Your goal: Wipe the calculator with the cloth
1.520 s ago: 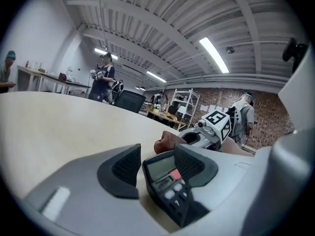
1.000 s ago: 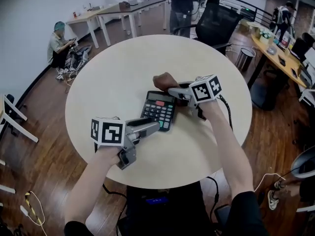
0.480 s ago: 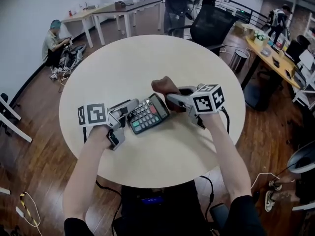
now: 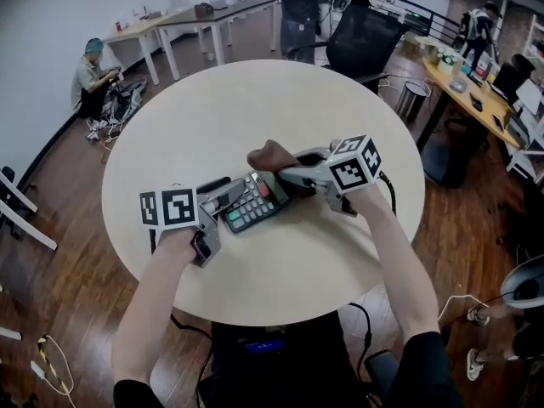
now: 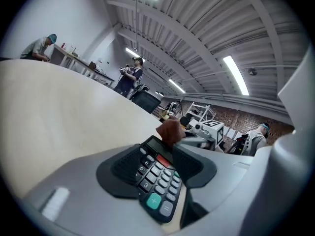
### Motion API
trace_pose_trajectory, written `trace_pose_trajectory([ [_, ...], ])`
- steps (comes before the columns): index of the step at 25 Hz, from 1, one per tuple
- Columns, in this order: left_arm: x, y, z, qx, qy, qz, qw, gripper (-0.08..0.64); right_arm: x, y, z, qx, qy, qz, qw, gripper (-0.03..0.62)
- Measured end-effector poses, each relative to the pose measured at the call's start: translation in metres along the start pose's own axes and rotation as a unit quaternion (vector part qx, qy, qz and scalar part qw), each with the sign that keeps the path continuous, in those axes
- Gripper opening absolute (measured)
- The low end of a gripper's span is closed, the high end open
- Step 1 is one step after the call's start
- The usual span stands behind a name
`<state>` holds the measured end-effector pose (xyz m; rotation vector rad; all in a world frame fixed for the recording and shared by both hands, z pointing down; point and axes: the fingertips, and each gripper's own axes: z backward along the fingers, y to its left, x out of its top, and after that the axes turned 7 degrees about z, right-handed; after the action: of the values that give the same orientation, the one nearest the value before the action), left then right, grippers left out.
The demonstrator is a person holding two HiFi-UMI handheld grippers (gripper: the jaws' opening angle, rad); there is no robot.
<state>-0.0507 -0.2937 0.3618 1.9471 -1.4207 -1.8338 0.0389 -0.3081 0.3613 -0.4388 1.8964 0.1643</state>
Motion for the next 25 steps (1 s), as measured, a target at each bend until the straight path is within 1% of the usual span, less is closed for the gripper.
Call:
trace_pose_trajectory([
  [2,-0.002,-0.002,-0.003,0.005,-0.003,-0.007,1.0,0.199,-0.012,0.022,0.016,0.017,0.003,-0.001,1.0,0.084],
  [5,-0.005,-0.005,-0.004,0.004,-0.003,-0.011,0.9999,0.199,-0.028,0.061,0.043,0.06,0.01,0.005,0.998,0.084],
  [6,-0.004,-0.005,-0.001,0.002,-0.003,-0.011,0.9999,0.199,-0.025,0.064,0.049,0.06,0.005,0.008,0.998,0.084],
  [7,-0.001,-0.004,0.002,0.001,-0.003,-0.01,0.9999,0.199,-0.018,0.059,0.052,0.045,-0.004,0.01,0.999,0.083],
  [8,0.001,-0.004,0.005,0.0,-0.005,-0.01,0.9999,0.199,-0.008,0.045,0.052,0.019,-0.016,0.011,1.0,0.084],
  [10,0.004,-0.004,0.007,-0.001,-0.008,-0.008,0.9999,0.199,0.012,0.008,0.043,-0.039,-0.036,0.011,0.999,0.084],
  [11,0.004,-0.003,0.008,-0.001,-0.01,-0.007,0.9999,0.196,0.019,-0.008,0.034,-0.06,-0.04,0.009,0.997,0.084],
  [12,0.004,-0.003,0.007,-0.002,-0.012,-0.006,0.9999,0.189,0.024,-0.02,0.023,-0.072,-0.039,0.006,0.997,0.084],
  [13,0.003,-0.002,0.007,-0.002,-0.013,-0.005,0.9999,0.179,0.026,-0.027,0.012,-0.075,-0.032,0.005,0.997,0.084],
  [16,-0.002,-0.005,0.002,-0.005,-0.01,-0.003,0.9999,0.162,0.013,-0.018,-0.005,-0.058,0.001,0.007,0.998,0.084],
  [19,-0.004,-0.009,-0.007,-0.005,-0.003,-0.003,1.0,0.161,-0.009,0.01,0.018,-0.038,0.005,0.003,0.999,0.084],
  [20,-0.003,-0.009,-0.009,-0.006,-0.004,-0.002,1.0,0.161,-0.016,0.026,0.03,-0.018,0.003,0.002,1.0,0.083],
  [22,0.001,-0.006,-0.009,-0.009,-0.008,0.0,0.9999,0.161,-0.025,0.065,0.05,0.04,-0.003,0.009,0.999,0.084],
  [23,0.004,-0.002,-0.007,-0.01,-0.009,0.0,0.9999,0.161,-0.024,0.079,0.056,0.057,-0.013,0.01,0.998,0.084],
  [24,0.007,0.001,-0.004,-0.009,-0.01,-0.001,0.9999,0.161,-0.018,0.082,0.06,0.055,-0.027,0.009,0.998,0.084],
  [25,0.009,0.003,-0.001,-0.007,-0.009,-0.003,0.9999,0.161,-0.011,0.075,0.062,0.036,-0.042,0.007,0.998,0.084],
])
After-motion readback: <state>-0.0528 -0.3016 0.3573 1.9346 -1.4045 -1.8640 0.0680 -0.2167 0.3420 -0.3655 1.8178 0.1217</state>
